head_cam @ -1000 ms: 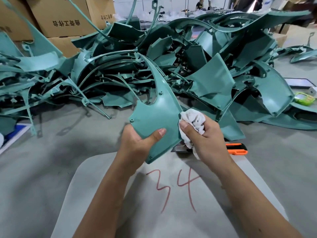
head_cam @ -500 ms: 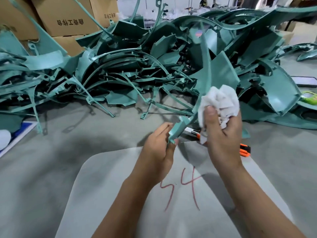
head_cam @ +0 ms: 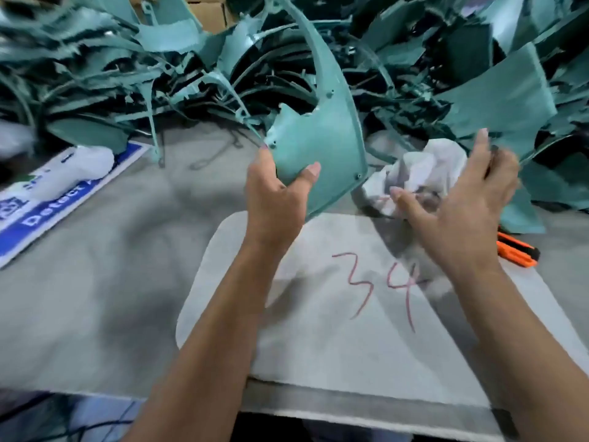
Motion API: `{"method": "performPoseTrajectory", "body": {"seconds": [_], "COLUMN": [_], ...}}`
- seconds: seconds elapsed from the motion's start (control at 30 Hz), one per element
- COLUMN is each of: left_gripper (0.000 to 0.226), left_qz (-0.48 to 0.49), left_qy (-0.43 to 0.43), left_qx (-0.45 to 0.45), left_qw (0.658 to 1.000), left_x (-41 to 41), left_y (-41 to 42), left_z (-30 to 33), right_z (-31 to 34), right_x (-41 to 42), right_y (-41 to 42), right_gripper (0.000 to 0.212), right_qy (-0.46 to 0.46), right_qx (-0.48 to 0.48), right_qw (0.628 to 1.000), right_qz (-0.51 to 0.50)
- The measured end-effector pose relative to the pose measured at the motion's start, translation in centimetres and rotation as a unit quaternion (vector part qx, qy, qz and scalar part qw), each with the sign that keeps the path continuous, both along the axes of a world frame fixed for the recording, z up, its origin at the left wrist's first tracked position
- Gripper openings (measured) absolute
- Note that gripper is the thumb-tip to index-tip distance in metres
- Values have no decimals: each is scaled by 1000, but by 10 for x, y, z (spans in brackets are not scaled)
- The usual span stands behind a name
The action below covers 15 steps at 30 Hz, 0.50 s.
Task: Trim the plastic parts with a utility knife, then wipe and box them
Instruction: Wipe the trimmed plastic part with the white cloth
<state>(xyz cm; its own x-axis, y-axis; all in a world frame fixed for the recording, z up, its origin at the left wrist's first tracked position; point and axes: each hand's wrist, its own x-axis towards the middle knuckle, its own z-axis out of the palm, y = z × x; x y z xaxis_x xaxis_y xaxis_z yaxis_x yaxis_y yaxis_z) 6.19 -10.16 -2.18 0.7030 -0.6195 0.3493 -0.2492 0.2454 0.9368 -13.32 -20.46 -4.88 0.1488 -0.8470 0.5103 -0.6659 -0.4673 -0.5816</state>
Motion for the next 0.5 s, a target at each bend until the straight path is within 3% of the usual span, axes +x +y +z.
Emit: {"method": "performPoseTrajectory", "body": {"seconds": [0.1, 0.17, 0.2, 0.33, 0.43, 0.5], "left_gripper": [33, 34, 35, 40, 52, 62], "left_qz": [-37, -57, -58, -56, -21, 17], "left_qy": [109, 109, 112, 128, 166, 210], "left_qx": [-48, -67, -77, -79, -35, -6], "left_qw": [992, 990, 989, 987, 985, 978], "left_x": [28, 44, 53, 80, 93, 95], "left_y": [57, 104, 135, 262, 372, 433], "left_z": [6, 7, 7, -6, -33, -62], "right_z": [14, 34, 44, 77, 75, 62], "right_x": [16, 41, 63, 144, 189, 209], "right_y": [15, 37, 59, 174, 275, 335], "right_gripper": [83, 85, 85, 46, 30, 23], "right_qy": [-57, -133, -161, -175, -109, -56], "right_qx": [-60, 45, 106, 268, 205, 183], "right_qw": [994, 968, 940, 804, 707, 684], "right_qz": [70, 207, 281, 500, 668, 704]}}
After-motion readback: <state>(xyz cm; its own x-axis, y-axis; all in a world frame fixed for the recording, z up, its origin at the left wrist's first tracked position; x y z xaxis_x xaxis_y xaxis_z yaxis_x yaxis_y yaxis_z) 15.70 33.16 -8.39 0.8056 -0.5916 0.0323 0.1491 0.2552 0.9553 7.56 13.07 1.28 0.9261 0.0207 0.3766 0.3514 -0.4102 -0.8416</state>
